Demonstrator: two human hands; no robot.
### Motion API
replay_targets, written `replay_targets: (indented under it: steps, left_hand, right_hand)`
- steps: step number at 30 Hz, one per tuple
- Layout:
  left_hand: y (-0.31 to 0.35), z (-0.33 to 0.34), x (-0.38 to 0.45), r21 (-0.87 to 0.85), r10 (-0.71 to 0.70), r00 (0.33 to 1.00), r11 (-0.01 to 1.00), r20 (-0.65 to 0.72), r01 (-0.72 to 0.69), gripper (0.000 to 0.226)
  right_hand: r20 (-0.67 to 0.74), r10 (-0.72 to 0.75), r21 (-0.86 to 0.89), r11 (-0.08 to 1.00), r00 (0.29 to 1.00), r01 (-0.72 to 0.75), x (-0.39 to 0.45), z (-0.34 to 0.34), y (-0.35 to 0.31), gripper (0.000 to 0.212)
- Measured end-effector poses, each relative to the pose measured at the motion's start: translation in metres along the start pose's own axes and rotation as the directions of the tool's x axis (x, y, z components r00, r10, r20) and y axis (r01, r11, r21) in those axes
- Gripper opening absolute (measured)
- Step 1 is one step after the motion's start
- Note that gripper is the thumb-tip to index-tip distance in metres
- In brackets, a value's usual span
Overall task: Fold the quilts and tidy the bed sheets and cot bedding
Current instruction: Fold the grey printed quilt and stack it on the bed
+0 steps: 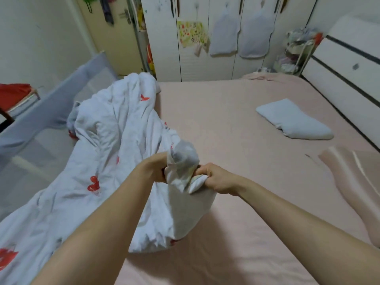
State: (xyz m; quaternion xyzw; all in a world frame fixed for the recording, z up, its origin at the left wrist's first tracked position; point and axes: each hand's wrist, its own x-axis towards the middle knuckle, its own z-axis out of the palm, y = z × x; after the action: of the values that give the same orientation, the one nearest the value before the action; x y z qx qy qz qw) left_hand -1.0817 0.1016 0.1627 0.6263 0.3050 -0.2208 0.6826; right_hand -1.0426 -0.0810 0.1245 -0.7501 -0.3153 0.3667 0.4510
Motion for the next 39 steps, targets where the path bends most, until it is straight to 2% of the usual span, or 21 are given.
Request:
replay_targets:
  steps: [1,3,5,6,7,9,10,11,13,15,17,20,24,25,28,29,31,32,33,35,39]
  left_hand:
    - [-0.002,0.0,-0.003,0.036,0.063,0.996,0.997,-0.062,-0.061,0.026]
    - [-0.007,-0.004,-0.008,-0.004,0.176,0.969,0.984,-0.171,-0.179,0.029]
    - [-0.009,-0.014,-0.02,0.019,0.252,0.944,0.967,-0.213,-0.253,0.029]
    - [-0.012,-0.017,-0.026,0.037,0.285,0.941,0.958,-0.184,-0.283,0.03]
    - [-0.016,-0.018,-0.03,0.034,0.301,0.944,0.954,-0.137,-0.299,0.031]
    - [-0.023,-0.014,-0.034,0.173,0.35,0.936,0.925,-0.048,-0.337,0.028]
    - [-0.024,-0.009,-0.031,0.325,0.38,0.925,0.875,0.003,-0.36,0.022]
    - [-0.024,-0.007,-0.029,0.473,0.381,0.922,0.802,0.066,-0.365,0.019]
    - [-0.022,-0.002,-0.025,0.651,0.358,0.923,0.669,0.14,-0.358,0.023]
    - [-0.024,-0.002,-0.018,0.723,0.303,0.943,0.619,0.142,-0.307,0.024]
    - [-0.028,0.002,-0.011,0.75,0.295,0.954,0.617,0.059,-0.237,0.022]
    - [-0.021,0.026,0.004,0.806,0.358,0.934,0.552,0.001,-0.213,0.02]
    - [0.007,0.074,0.026,0.785,0.402,0.912,0.539,0.078,-0.305,0.024]
    - [0.025,0.155,0.039,0.77,0.403,0.904,0.527,0.146,-0.36,0.024]
    - [0.034,0.186,0.052,0.767,0.44,0.886,0.515,0.148,-0.383,0.026]
    - [0.043,0.247,0.059,0.759,0.441,0.876,0.496,0.196,-0.42,0.027]
    - [0.052,0.32,0.063,0.712,0.455,0.863,0.53,0.22,-0.461,0.029]
    - [0.061,0.371,0.065,0.661,0.436,0.868,0.583,0.237,-0.472,0.027]
    - [0.066,0.39,0.071,0.636,0.428,0.871,0.608,0.242,-0.475,0.024]
    - [0.082,0.475,0.077,0.586,0.398,0.874,0.65,0.28,-0.484,0.024]
    - [0.111,0.622,0.086,0.534,0.321,0.848,0.668,0.422,-0.518,0.018]
  right_hand:
    - [0.048,0.034,0.008,0.999,0.998,-0.034,-0.002,-0.002,0.0,0.043]
    - [0.094,0.132,0.296,0.943,0.987,-0.154,-0.005,-0.015,0.006,0.053]
    - [0.029,0.26,0.632,0.743,0.965,-0.219,0.001,-0.028,0.011,0.042]
    - [-0.035,0.352,0.689,0.687,0.935,-0.233,0.009,-0.033,0.016,0.03]
    - [-0.063,0.446,0.695,0.661,0.893,-0.281,0.017,-0.034,0.02,0.029]
    - [0.001,0.533,0.662,0.634,0.846,-0.4,0.047,-0.025,0.016,0.063]
    - [0.068,0.525,0.652,0.62,0.848,-0.436,0.061,-0.019,0.01,0.073]
    - [0.139,0.493,0.649,0.61,0.859,-0.454,0.077,-0.011,0.002,0.071]
    - [0.146,0.487,0.616,0.637,0.861,-0.464,0.102,-0.003,-0.01,0.041]
    - [-0.02,0.569,0.545,0.696,0.822,-0.468,0.118,0.001,-0.012,0.016]
    - [-0.262,0.556,0.564,0.751,0.789,-0.342,0.125,-0.001,-0.001,0.004]
    - [-0.463,0.503,0.619,0.773,0.73,-0.141,0.113,-0.021,0.016,0.01]
    - [-0.665,0.417,0.53,0.848,0.62,0.0,0.08,-0.08,0.038,0.015]
    - [-0.743,0.404,0.489,0.872,0.533,0.021,0.024,-0.142,0.062,0.019]
    - [-0.78,0.325,0.376,0.927,0.534,-0.014,0.01,-0.173,0.08,0.018]
    - [-0.795,0.326,0.367,0.93,0.511,-0.023,-0.033,-0.216,0.098,0.02]
    - [-0.806,0.324,0.353,0.935,0.495,-0.037,-0.081,-0.27,0.129,0.025]
    - [-0.817,0.31,0.328,0.943,0.487,-0.051,-0.115,-0.308,0.15,0.025]
    - [-0.805,0.318,0.339,0.939,0.5,-0.052,-0.129,-0.324,0.157,0.025]
    - [-0.819,0.317,0.331,0.942,0.477,-0.057,-0.195,-0.383,0.183,0.022]
    - [-0.848,0.349,0.346,0.935,0.398,-0.082,-0.317,-0.482,0.226,0.018]
